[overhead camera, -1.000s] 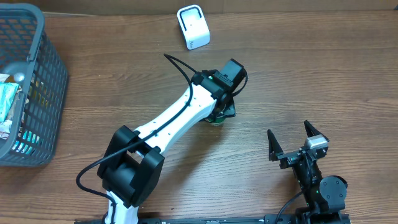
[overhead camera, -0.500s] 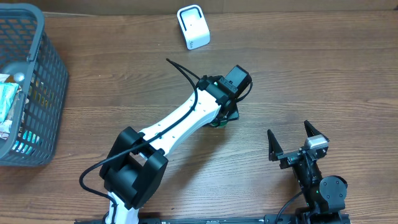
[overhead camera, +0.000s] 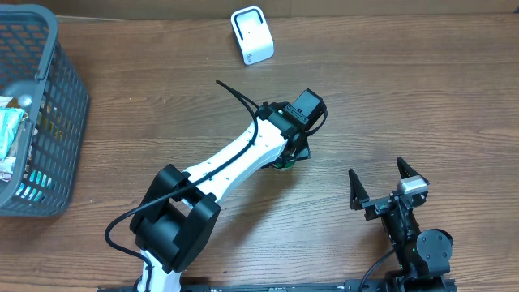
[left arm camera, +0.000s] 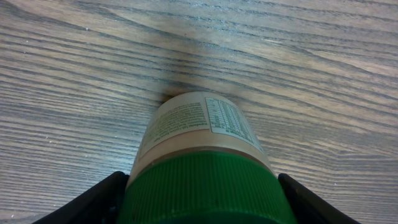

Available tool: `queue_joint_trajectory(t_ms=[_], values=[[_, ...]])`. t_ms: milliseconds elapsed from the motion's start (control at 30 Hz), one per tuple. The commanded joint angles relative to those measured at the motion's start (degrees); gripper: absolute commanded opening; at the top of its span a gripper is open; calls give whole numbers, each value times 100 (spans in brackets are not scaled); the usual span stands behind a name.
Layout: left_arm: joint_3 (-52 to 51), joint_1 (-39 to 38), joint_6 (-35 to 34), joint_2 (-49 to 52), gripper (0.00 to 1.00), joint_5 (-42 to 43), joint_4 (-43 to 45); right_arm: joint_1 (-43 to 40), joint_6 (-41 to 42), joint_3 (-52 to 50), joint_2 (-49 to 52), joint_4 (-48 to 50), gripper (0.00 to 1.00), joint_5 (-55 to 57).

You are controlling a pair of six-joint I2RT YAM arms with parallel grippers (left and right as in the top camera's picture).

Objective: Scan the item barcode
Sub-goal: 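Hold the jar under the white scanner, rotating it with the left gripper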

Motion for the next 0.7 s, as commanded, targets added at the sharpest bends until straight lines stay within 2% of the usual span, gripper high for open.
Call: queue_joint_trajectory(t_ms=[0, 167, 233, 367, 467, 567, 633, 667], values=[[4, -42, -79, -28, 71, -74, 22, 7, 4, -61, -39, 26, 100, -33], [0, -52, -76, -28, 73, -76, 22, 7, 4, -61, -39, 26, 100, -33], [0, -52, -76, -28, 77, -74, 20, 7, 4, -61, -39, 26, 100, -33], [0, -52, -79, -28, 78, -76, 9, 7, 4, -61, -39, 26, 100, -33], [0, -37, -7, -28, 85, -138, 9, 7, 4, -61, -39, 28, 100, -33], [2, -28, 450, -31, 92, -138, 11, 7, 4, -61, -39, 28, 100, -33], [17, -20, 1338, -31, 98, -175, 46, 7, 4, -61, -39, 28, 100, -33], [33, 11, 2013, -31, 100, -184, 81, 7, 4, -61, -39, 28, 100, -33]])
